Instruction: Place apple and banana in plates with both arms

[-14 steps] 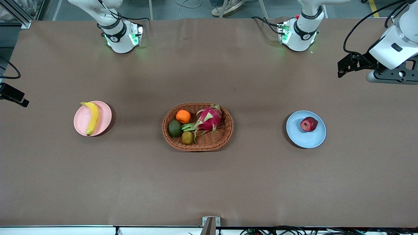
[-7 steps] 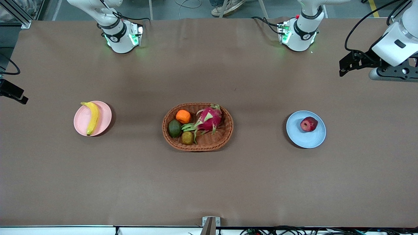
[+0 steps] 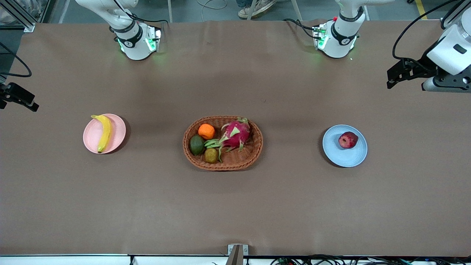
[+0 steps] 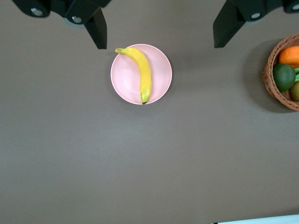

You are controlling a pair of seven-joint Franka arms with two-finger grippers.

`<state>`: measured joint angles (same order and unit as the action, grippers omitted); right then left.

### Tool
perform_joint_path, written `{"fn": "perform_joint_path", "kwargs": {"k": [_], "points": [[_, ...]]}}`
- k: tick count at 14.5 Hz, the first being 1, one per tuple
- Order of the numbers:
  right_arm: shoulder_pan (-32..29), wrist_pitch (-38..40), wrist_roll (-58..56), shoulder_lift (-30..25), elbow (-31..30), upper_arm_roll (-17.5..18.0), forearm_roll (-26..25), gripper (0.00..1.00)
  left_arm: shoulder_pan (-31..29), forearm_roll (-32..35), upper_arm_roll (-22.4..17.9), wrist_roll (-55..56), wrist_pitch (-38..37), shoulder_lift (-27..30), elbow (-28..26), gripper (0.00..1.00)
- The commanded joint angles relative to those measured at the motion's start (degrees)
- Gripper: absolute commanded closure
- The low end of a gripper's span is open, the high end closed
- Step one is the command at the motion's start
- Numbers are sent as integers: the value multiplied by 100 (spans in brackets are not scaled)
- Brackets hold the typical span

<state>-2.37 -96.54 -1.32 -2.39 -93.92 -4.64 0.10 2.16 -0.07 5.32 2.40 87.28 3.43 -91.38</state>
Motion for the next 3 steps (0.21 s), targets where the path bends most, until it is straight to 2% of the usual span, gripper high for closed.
{"fn": "perform_joint_path", "kwargs": {"k": [1,3], "points": [[78,3,-70,-236,-206,-55,-89,0,-14,7,13,-11,-18,-97,199,0],[79,12,-52,-218,-162,-46,-89,0,-23,-2,22,-3,-18,-106,208,0]]}}
